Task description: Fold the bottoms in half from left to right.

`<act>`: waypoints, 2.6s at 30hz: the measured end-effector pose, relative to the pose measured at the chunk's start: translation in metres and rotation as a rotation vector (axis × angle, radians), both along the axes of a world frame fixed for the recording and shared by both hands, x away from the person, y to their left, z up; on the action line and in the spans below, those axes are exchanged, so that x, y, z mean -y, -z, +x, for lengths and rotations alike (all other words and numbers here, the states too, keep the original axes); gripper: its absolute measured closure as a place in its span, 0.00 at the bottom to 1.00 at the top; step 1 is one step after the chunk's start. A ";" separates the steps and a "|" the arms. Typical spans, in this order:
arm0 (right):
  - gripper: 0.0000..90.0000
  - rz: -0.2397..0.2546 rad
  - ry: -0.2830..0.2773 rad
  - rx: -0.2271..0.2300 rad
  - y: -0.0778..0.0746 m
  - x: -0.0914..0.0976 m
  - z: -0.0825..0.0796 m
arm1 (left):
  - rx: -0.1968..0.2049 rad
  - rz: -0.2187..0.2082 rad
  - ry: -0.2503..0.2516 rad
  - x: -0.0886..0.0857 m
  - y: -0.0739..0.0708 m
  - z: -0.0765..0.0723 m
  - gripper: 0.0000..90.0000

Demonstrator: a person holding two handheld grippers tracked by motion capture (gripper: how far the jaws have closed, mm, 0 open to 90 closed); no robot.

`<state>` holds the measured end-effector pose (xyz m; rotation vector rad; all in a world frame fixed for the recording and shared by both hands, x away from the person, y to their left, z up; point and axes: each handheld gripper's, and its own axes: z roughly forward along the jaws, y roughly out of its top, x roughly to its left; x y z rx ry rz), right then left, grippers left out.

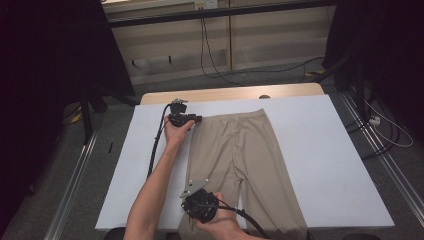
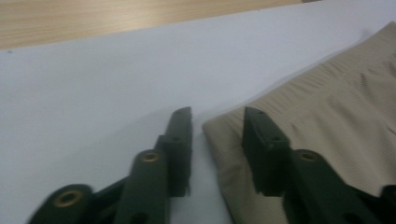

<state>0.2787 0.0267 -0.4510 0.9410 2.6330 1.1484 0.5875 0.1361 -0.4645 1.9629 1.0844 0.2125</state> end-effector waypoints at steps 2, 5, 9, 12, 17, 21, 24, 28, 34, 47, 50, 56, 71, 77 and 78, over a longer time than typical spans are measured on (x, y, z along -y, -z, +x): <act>1.00 0.006 0.004 -0.005 0.000 0.001 0.000 | -0.004 -0.006 -0.006 0.001 0.001 -0.001 0.80; 1.00 0.016 0.000 -0.005 0.000 0.002 0.001 | -0.023 -0.030 -0.001 0.002 0.000 -0.002 0.89; 1.00 0.049 0.003 -0.005 -0.006 0.004 0.002 | -0.026 -0.042 -0.009 0.001 -0.004 -0.002 0.95; 1.00 0.083 0.001 0.012 -0.011 0.007 0.002 | -0.019 -0.062 -0.019 -0.001 -0.009 -0.002 0.95; 1.00 0.128 -0.003 0.018 -0.019 0.011 0.004 | -0.005 -0.078 -0.041 -0.005 -0.020 -0.001 0.95; 1.00 0.157 -0.021 0.029 -0.025 0.012 0.004 | 0.007 -0.087 -0.053 -0.011 -0.029 -0.002 0.95; 1.00 0.185 -0.030 0.035 -0.029 0.012 0.004 | 0.027 -0.079 -0.059 -0.017 -0.039 -0.003 0.95; 1.00 0.206 -0.038 0.039 -0.036 0.012 0.004 | 0.046 -0.071 -0.076 -0.025 -0.050 -0.005 0.95; 1.00 0.246 -0.060 0.054 -0.046 0.009 0.001 | 0.042 -0.056 -0.095 -0.036 -0.055 -0.007 0.95; 1.00 0.308 -0.092 0.055 -0.063 -0.001 0.001 | 0.064 -0.059 -0.144 -0.060 -0.076 -0.013 0.95; 1.00 0.323 -0.106 0.055 -0.070 -0.007 0.001 | 0.071 -0.050 -0.168 -0.076 -0.086 -0.015 0.95; 1.00 0.347 -0.129 0.069 -0.086 -0.019 0.003 | 0.075 -0.024 -0.213 -0.100 -0.101 -0.019 0.95; 1.00 0.346 -0.122 0.047 -0.073 -0.003 -0.001 | 0.047 0.010 -0.201 -0.083 -0.083 -0.018 0.94; 1.00 0.377 -0.091 0.058 -0.079 0.024 -0.004 | 0.052 0.006 -0.172 -0.060 -0.081 -0.017 0.94; 1.00 0.385 -0.084 0.051 -0.078 0.032 -0.005 | 0.046 0.012 -0.154 -0.051 -0.079 -0.016 0.94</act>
